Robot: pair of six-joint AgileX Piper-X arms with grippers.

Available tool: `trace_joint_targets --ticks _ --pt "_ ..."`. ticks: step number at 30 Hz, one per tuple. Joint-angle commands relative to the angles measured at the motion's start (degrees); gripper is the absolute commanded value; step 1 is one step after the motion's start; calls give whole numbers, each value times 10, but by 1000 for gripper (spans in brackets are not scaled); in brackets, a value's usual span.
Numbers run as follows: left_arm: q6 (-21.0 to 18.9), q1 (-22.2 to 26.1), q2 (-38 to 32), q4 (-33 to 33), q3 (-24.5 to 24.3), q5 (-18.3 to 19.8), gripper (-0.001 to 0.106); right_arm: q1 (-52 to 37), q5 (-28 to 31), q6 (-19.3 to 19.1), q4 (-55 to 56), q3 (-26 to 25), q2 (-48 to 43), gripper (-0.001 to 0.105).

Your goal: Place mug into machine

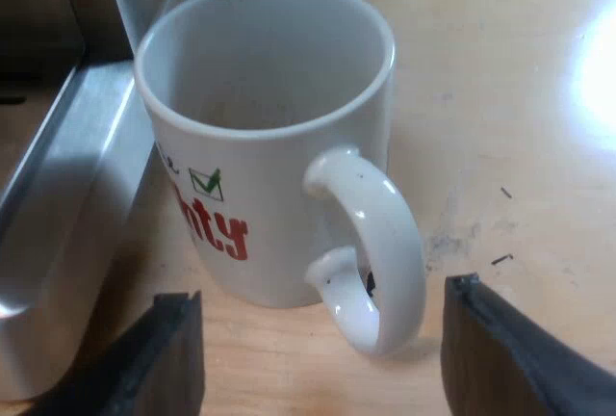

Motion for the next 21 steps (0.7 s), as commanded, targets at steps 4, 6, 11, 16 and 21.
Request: trace_joint_targets --ticks 4,6,11,16,21 --pt "-3 -3 -2 -10 -4 1 63 -1 -5 -5 -67 -2 45 56" --pt "-3 -3 -2 -10 -4 1 63 -2 -13 -2 -75 -2 63 56" --pt "-3 -3 -2 -10 -4 1 63 -28 -36 -2 -120 -5 113 56" --pt "-3 -3 -2 -10 -4 1 63 -57 -75 -2 -125 -15 137 56" --pt "-3 -3 -2 -10 -4 1 63 -62 -91 -15 -136 -34 166 56"
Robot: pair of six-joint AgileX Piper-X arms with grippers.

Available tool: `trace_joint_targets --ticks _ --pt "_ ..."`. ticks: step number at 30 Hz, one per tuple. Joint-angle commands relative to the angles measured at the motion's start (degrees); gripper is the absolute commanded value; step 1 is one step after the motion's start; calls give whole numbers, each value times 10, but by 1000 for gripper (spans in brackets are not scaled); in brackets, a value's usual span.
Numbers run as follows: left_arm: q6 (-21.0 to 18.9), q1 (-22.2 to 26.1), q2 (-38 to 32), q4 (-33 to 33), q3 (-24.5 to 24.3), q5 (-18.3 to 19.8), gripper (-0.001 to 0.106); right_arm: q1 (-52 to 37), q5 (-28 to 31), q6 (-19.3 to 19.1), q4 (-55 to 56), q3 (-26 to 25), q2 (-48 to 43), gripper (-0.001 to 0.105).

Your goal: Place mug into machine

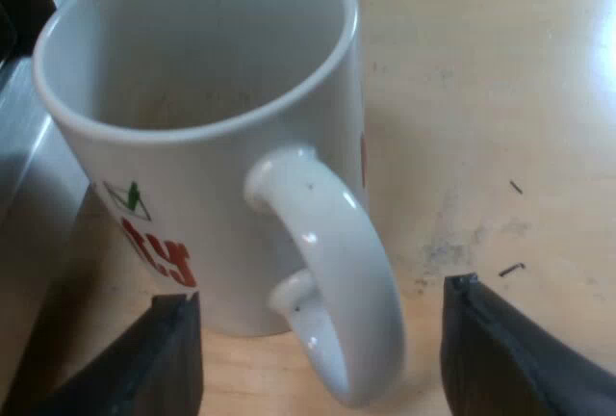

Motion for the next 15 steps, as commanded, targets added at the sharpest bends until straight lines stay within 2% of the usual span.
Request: trace_joint_targets --ticks 1,8,15 --pt "-3 -3 -2 -10 -4 1 63 -2 -15 -13 -19 -10 13 56" --pt "-3 -3 -2 -10 -4 1 63 -2 -20 -36 -21 -37 50 56" --pt "-3 -3 -2 -10 -4 1 63 -1 -33 -36 -21 -40 56 56"
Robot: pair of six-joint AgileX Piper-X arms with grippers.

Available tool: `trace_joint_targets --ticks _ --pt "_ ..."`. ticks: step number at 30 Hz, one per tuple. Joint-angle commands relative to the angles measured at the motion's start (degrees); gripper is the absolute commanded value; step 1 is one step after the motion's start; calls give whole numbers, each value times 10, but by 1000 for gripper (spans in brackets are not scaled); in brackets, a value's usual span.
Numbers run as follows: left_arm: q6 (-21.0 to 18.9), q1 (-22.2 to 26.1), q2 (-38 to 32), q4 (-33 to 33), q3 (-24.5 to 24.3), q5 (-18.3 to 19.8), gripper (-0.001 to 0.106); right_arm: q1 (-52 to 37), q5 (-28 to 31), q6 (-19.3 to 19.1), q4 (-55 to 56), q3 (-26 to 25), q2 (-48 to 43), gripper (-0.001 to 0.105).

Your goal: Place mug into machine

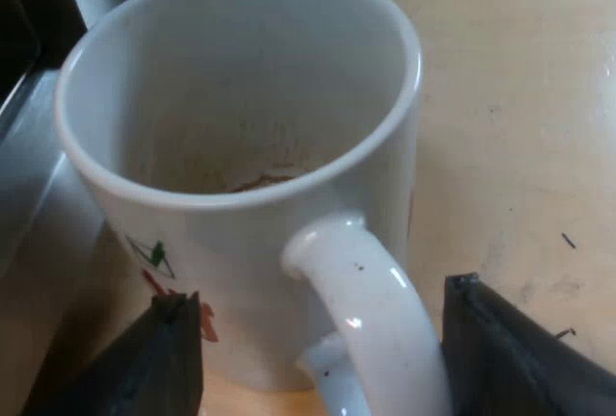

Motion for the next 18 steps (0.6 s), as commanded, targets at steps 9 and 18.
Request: trace_joint_targets --ticks 9,18 --pt "-3 -3 -2 -10 -4 1 63 0 -59 -12 -6 -3 1 56" --pt "-3 -3 -2 -10 -4 1 63 36 -16 -18 -6 -3 1 56"
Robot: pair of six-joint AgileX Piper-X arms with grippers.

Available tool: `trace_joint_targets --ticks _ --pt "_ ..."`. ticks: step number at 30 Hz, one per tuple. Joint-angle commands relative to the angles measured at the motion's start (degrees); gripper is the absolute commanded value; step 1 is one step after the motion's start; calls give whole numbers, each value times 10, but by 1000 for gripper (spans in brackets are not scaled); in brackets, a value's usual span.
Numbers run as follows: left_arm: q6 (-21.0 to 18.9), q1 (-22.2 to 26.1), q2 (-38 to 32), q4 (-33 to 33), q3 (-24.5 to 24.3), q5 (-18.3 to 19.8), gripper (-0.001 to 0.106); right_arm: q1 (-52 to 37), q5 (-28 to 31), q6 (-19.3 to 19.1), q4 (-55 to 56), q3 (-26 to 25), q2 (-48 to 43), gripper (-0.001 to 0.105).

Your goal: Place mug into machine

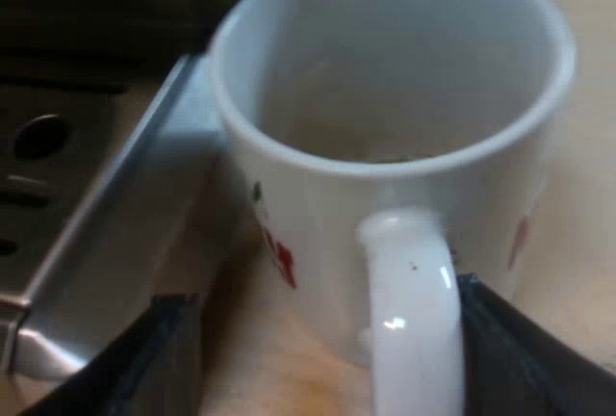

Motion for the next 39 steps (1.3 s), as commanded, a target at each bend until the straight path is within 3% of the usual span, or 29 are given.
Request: trace_joint_targets --ticks 1,8,12,39 --pt "-4 -3 -2 -10 -4 1 63 2 40 -7 -6 -3 1 56" --pt "-5 -3 -2 -10 -4 1 63 2 52 -7 -6 -3 1 56" --pt "-5 -3 -2 -10 -4 1 63 1 124 -7 -6 -3 1 56" --pt "-5 -3 -2 -10 -4 5 63 1 72 -10 -21 -38 43 56"
